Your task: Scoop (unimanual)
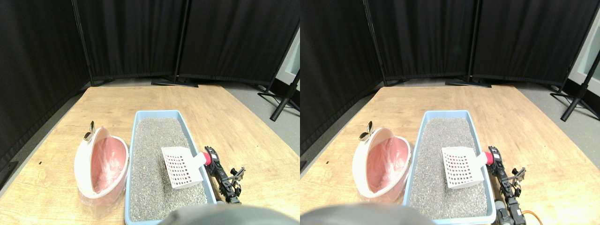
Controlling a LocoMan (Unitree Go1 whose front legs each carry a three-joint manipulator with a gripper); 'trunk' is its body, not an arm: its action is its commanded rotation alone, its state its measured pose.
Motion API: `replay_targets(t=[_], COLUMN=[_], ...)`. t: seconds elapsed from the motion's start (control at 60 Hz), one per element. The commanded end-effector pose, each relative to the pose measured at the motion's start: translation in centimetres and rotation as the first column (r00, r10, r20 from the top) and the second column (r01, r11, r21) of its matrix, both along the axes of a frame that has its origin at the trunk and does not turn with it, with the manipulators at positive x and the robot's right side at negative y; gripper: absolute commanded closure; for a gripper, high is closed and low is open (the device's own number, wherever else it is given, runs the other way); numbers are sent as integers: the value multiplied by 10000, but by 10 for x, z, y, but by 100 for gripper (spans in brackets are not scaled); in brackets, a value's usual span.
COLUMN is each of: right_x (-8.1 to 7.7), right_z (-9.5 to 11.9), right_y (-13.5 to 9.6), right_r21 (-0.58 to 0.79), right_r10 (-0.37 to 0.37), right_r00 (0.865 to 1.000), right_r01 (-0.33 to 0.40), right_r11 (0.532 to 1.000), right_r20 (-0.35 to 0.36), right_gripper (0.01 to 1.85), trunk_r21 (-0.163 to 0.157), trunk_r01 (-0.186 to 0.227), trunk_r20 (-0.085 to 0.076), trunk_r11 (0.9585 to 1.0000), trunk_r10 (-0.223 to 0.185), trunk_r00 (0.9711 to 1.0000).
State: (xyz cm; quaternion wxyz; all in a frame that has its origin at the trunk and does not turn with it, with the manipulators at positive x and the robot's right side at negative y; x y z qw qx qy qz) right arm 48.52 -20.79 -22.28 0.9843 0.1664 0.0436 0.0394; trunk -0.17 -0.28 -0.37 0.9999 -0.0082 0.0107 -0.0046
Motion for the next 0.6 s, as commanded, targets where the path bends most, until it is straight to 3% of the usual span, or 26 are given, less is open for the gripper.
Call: replay_targets(t=[0.017,0.233,0.3,0.6], right_x=[-3,-10,-12,-14], right_z=[7,23,28,75], right_y=[-5,-10,-12,-14], right_r21=[-561,-1153,-1189,-1825], right_r10=[-76,411,786,1121], right_r00=[9993,9942,9829,9579], right_r01=[96,-294,-591,-645], right_r11=[9984,9929,9911,9811], right_r20=[368,999,1667,2642], right_gripper=[181,181,181,181], trunk_r21=[-111,-113,-117,-191], trunk_r01=[-74,-59,-52,-35], trunk_r20=[-96,-74,-62,-128], trunk_r11=[9999,9999,9999,9998], trunk_r10=[73,58,51,32], trunk_r00=[9999,10000,10000,9999])
